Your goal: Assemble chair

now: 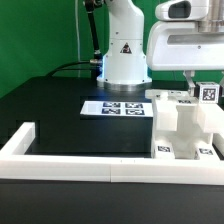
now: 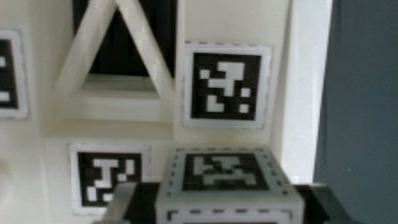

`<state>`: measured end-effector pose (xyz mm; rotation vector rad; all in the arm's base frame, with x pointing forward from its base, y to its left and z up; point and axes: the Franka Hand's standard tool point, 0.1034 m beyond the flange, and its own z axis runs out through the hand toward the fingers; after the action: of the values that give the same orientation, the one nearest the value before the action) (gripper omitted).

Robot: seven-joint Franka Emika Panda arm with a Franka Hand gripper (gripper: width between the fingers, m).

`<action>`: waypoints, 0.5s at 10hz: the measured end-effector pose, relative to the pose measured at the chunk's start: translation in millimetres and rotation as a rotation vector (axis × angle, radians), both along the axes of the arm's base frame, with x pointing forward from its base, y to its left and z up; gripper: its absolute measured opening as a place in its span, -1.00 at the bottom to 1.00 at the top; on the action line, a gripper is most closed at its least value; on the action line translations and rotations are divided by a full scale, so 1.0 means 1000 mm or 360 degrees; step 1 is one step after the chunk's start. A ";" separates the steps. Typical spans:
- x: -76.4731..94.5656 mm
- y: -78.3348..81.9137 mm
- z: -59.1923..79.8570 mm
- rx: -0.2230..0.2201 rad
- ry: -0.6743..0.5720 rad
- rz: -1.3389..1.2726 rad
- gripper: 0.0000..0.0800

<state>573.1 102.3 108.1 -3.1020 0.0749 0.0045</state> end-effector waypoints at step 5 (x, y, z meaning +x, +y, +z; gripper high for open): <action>0.000 0.000 -0.001 0.0007 0.0033 -0.0751 -0.33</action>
Offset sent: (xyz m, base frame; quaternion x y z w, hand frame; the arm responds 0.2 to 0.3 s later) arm 0.0011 0.0022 -0.0029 0.0011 -0.0063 0.2495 0.9684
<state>573.1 101.8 107.2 -2.9950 0.7971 0.0220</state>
